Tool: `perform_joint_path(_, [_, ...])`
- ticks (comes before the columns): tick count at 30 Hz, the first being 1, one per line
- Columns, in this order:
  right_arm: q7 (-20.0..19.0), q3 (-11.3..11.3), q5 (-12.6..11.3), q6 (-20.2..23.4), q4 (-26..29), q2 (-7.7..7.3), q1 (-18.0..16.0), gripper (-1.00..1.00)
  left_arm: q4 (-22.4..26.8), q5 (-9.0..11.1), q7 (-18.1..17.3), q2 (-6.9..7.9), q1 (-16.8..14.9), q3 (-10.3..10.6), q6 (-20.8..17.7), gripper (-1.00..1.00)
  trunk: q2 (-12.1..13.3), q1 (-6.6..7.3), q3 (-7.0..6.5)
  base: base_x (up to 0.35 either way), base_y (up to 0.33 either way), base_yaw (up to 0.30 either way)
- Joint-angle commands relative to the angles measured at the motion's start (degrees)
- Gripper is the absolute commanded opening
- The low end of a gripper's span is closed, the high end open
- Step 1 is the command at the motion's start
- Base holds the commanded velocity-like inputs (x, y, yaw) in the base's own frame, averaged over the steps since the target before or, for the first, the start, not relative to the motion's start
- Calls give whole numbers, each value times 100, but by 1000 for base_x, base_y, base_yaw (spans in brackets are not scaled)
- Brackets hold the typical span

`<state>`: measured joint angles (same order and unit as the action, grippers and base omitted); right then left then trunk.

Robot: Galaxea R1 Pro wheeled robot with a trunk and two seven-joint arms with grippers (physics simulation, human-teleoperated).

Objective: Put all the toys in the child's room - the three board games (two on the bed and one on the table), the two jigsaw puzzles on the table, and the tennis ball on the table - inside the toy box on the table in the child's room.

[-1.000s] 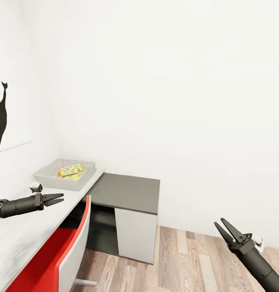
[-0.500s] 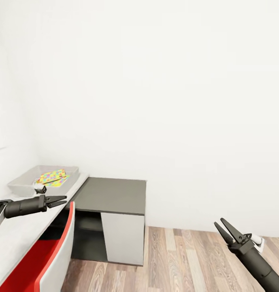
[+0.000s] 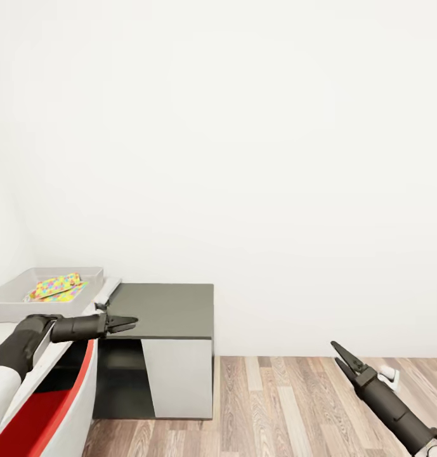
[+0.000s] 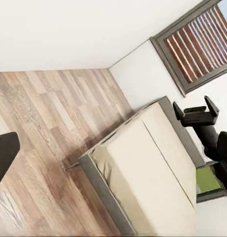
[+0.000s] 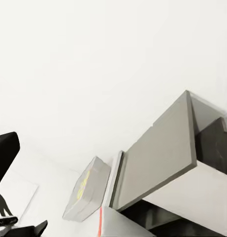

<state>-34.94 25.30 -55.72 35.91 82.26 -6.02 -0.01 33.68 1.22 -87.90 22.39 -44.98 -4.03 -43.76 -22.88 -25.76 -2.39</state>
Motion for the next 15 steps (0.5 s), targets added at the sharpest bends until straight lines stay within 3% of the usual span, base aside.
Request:
perform_joint_path(1, [294, -3, -33, 57, -6, -7, -55, 100, -18, -129, 253, -91, -1, 41, -58, 100, -4, -2, 1, 0, 0, -22])
perform_joint_path(2, [440, -7, -32, 66, -12, -12, -81, 100, -29, -191, 412, -148, -1, 55, -57, 100, -4, -2, 0, 0, 0, -14])
perform_joint_path(6, [1618, -203, 99, 109, -100, -26, -170, 100, -172, -461, 1949, -622, 23, 113, -60, 100, -4, -2, 0, 0, 0, -6])
perform_joint_path(9, [2027, -452, 292, 115, -128, -24, -178, 100, -504, -494, 2561, -727, 72, 129, -35, 100, -4, -2, 0, 0, 0, -2])
perform_joint_path(11, [2357, -814, 646, 115, -198, -12, -181, 100, -982, -518, 3036, -789, 98, 135, 1, 100, -4, -2, 0, 0, 0, 0])
perform_joint_path(14, [3062, -1395, 1527, 64, -717, 41, -183, 100, -1749, -537, 3880, -904, 143, 138, 336, 100, -4, -2, 0, 0, 0, 0])
perform_joint_path(15, [3194, -1465, 1684, 50, -861, 50, -183, 100, -1883, -537, 4060, -932, 159, 139, 449, 100, -4, -2, 0, 0, 0, 0])
